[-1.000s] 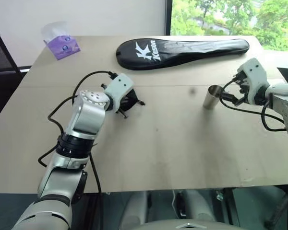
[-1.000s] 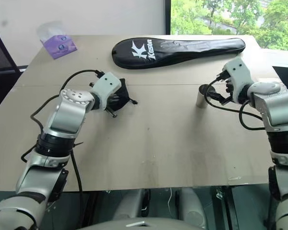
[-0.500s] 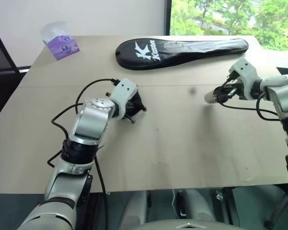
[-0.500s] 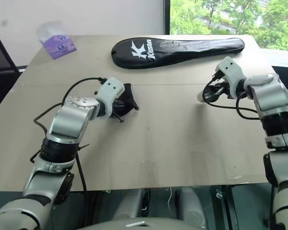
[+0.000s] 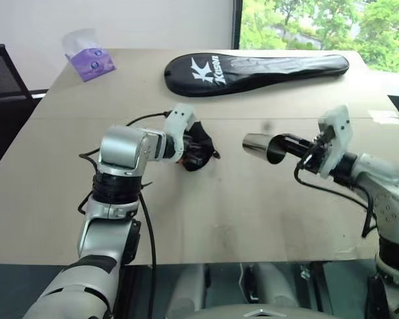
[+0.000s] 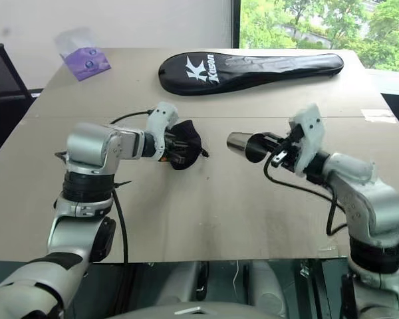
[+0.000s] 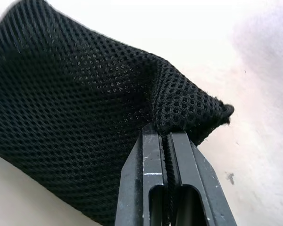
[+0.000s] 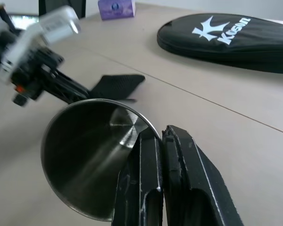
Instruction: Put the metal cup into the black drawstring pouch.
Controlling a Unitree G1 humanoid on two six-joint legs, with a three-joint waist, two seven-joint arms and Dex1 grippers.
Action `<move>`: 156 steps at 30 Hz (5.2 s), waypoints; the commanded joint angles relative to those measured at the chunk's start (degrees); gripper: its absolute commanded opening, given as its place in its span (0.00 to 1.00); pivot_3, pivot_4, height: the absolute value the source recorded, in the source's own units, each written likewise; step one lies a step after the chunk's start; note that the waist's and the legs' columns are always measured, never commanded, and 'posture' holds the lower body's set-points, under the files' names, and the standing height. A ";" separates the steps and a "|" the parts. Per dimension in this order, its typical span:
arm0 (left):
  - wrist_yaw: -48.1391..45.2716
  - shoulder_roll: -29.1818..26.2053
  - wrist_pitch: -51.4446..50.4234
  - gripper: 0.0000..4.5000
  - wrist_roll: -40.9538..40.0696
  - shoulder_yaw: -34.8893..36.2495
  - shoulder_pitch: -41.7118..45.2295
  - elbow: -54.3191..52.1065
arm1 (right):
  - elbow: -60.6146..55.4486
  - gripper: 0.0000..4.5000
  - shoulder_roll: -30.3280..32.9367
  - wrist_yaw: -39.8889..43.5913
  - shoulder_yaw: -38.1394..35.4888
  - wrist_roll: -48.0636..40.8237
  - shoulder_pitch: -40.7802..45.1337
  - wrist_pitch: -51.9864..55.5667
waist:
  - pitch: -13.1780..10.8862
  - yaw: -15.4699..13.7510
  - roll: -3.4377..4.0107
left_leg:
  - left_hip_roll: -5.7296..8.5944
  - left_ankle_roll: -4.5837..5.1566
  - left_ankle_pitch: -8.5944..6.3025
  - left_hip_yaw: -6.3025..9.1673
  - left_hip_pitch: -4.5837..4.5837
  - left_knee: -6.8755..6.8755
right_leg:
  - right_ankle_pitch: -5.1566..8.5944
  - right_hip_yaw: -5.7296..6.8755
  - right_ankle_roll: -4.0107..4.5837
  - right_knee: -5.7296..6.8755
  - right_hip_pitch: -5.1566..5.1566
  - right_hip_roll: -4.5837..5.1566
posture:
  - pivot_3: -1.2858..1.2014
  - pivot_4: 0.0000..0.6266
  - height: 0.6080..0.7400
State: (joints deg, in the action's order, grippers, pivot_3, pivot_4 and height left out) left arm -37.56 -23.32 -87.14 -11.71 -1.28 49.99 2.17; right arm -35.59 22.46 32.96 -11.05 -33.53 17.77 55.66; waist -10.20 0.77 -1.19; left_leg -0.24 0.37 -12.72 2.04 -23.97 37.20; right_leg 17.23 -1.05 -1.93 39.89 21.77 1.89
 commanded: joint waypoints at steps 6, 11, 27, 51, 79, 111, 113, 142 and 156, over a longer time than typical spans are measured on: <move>-1.03 0.12 -2.27 0.00 -6.98 1.76 4.30 7.52 | -2.12 0.00 -11.02 -6.23 9.61 -0.55 -5.76 -8.86 | 0.00 0.20 0.00 | 0.02 -0.01 0.01 -0.08 0.07 0.00 | 0.00 0.02 0.00 0.03 0.00 -0.06 | 0.52 0.24 1.00; -1.72 -0.04 -5.00 0.00 -10.81 2.60 5.90 8.73 | 5.82 0.00 -13.35 -3.37 16.23 2.85 -7.86 -17.29 | 0.00 0.20 -0.01 | 0.03 -0.02 0.01 -0.09 0.07 0.00 | 0.00 0.03 0.00 0.01 0.01 -0.09 | 0.52 0.24 1.00; 5.55 -3.41 -5.36 0.00 -26.32 3.13 4.43 6.41 | 39.81 0.00 -20.16 -4.67 20.73 17.66 -2.93 -41.26 | 0.02 0.50 -0.02 | 0.01 -0.16 0.09 -0.09 0.11 -0.02 | 0.00 0.00 0.00 0.03 0.01 0.00 | 0.52 0.24 1.00; 20.61 -4.58 -5.36 0.00 -36.93 9.36 -6.14 -11.14 | 73.77 0.00 -30.78 -14.34 27.24 36.07 17.42 -58.66 | 0.27 2.65 -0.28 | -0.13 -0.19 0.09 -0.17 1.30 -0.53 | -0.02 -0.39 0.06 0.07 -0.76 0.00 | 0.52 0.24 1.00; 19.64 -3.73 -3.71 0.00 -42.99 12.68 -8.04 -20.48 | 101.93 0.00 -35.64 -12.27 29.37 45.88 36.52 -71.88 | 0.25 2.96 -0.18 | -0.08 -0.57 0.32 -0.21 1.22 -0.87 | -0.03 -0.48 0.08 0.01 -0.54 0.04 | 0.52 0.24 1.00; -13.69 -19.68 42.07 0.00 -16.07 2.15 -7.16 6.97 | 61.92 0.99 -18.79 -4.97 29.92 40.87 25.25 -46.92 | 0.11 1.74 -0.22 | -0.05 -0.58 0.36 -0.22 0.10 -0.88 | -0.02 -0.23 0.10 -0.08 0.50 0.00 | 0.52 0.24 1.00; -15.13 -20.78 42.75 0.00 -15.69 2.10 -8.15 5.62 | 68.89 0.99 -20.32 -8.13 29.85 42.26 28.40 -51.16 | 0.10 1.88 -0.23 | -0.05 -0.58 0.36 -0.24 0.10 -0.88 | -0.02 -0.25 0.10 -0.07 0.50 -0.01 | 0.52 0.24 1.00; -16.60 -21.66 39.08 0.13 -29.33 19.27 -30.18 -13.15 | 89.53 0.00 -21.69 -15.45 21.90 43.14 35.54 -76.84 | 0.06 2.43 -0.20 | -0.09 -0.59 0.35 -0.18 0.10 -0.89 | -0.01 -0.29 0.11 -0.05 0.50 0.07 | 0.52 0.24 1.00; -11.84 -10.08 44.16 0.71 -22.89 2.46 -13.42 -7.34 | 35.67 0.00 -11.86 -9.60 23.02 47.84 22.07 -50.58 | 0.02 0.87 -0.14 | -0.01 -0.55 0.35 -0.10 0.00 -0.72 | -0.02 -0.25 0.09 -0.04 0.42 -0.07 | 0.52 0.24 1.00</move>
State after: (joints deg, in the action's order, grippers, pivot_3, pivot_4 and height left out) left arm -50.38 -34.75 -46.17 -36.98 3.04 34.37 -6.36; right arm 8.09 10.53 22.36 11.56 13.72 39.44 1.05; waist -10.18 1.65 -1.33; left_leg -0.25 -0.18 -12.37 1.94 -23.98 36.49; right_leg 17.21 -1.27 -1.84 39.86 22.19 1.82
